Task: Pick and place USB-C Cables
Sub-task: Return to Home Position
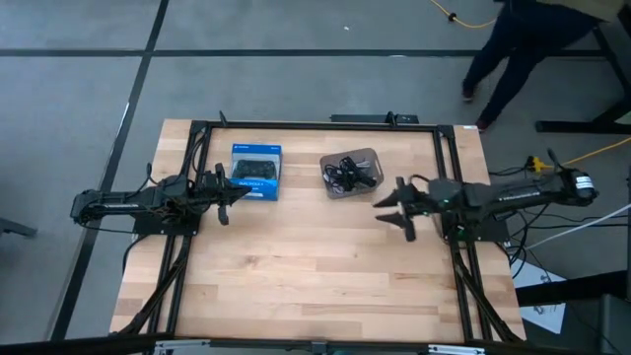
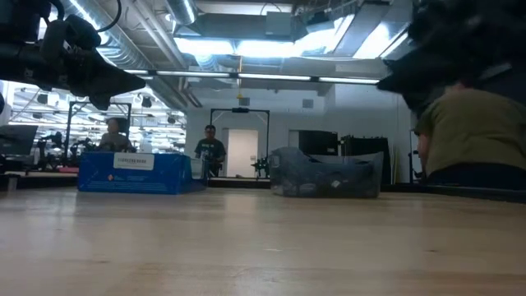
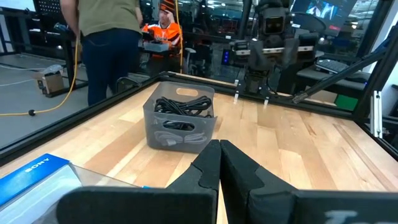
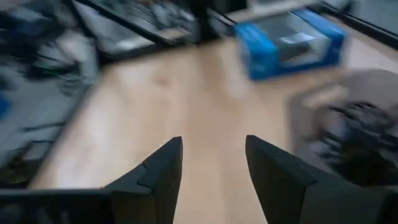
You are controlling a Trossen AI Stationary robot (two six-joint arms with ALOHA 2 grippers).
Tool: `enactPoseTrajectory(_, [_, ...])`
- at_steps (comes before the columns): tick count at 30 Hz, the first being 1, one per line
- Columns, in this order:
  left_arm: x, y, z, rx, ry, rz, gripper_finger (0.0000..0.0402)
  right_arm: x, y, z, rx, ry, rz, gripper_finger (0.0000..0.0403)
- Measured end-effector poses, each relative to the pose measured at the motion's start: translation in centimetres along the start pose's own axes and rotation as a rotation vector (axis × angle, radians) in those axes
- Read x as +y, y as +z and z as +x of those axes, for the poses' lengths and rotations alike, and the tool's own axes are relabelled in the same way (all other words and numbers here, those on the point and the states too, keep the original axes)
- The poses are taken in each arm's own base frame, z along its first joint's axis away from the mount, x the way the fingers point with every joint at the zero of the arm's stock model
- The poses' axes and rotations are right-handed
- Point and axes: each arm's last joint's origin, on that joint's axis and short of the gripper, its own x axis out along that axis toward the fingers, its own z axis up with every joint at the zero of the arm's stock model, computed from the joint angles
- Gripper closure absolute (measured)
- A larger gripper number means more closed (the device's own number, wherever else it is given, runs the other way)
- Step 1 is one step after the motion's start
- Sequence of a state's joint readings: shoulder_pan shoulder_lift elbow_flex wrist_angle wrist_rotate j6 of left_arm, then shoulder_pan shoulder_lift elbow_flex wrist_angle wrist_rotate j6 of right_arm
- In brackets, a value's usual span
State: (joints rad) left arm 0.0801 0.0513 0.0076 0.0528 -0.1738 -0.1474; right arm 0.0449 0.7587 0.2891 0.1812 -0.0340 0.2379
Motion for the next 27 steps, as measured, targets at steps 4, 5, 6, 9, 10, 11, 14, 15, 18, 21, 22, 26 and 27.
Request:
enactPoseTrajectory(4, [0.0,0.0,0.0,0.000,0.000,0.000,0.0401,0.4,-1.5,-1.6,-0.105,0.110,-0.023,0.0222])
enactPoseTrajectory(5, [0.0,0.0,0.0,0.000,0.000,0.000,0.0401,0.3,-1.9,-1.9,-0.112,0.114,-0.028,0.0222])
enactPoseTrajectory(6, [0.0,0.0,0.0,0.000,0.000,0.000,0.0401,0.3,-2.3,-2.1,-0.113,0.117,-0.043,0.0222])
enactPoseTrajectory(9, [0.0,0.0,0.0,0.000,0.000,0.000,0.0401,0.1,-3.1,-2.8,-0.159,0.125,-0.082,0.0222])
enactPoseTrajectory(10, [0.0,0.0,0.0,-0.001,0.000,0.000,0.0401,0.0,-3.5,-3.0,-0.179,0.128,-0.098,0.0222])
enactPoseTrajectory(11, [0.0,0.0,0.0,0.000,0.000,0.000,0.0401,-0.1,-3.9,-3.3,-0.200,0.130,-0.114,0.0222])
enactPoseTrajectory(14, [0.0,0.0,0.0,0.000,0.000,0.000,0.0401,-0.4,-4.9,-3.8,-0.233,0.134,-0.137,0.0222])
enactPoseTrajectory(15, [0.0,0.0,0.0,0.000,0.000,0.000,0.0401,-0.4,-5.0,-4.0,-0.227,0.133,-0.138,0.0222])
enactPoseTrajectory(18, [0.0,0.0,0.0,0.000,0.001,0.000,0.0401,-0.4,-4.7,-4.6,-0.272,0.141,-0.135,0.0222])
enactPoseTrajectory(21, [0.0,0.0,0.0,0.000,0.001,0.000,0.0401,-0.3,-4.4,-5.2,-0.335,0.153,-0.137,0.0222])
enactPoseTrajectory(22, [0.0,0.0,0.0,0.000,0.001,0.000,0.0401,-0.2,-4.2,-5.4,-0.355,0.157,-0.137,0.0222])
enactPoseTrajectory(26, [0.0,0.0,0.0,0.000,0.001,0.000,0.0401,-0.3,-4.3,-6.1,-0.386,0.162,-0.140,0.0222])
enactPoseTrajectory(27, [0.0,0.0,0.0,0.000,0.001,0.000,0.0401,-0.3,-4.3,-6.1,-0.388,0.162,-0.138,0.0222])
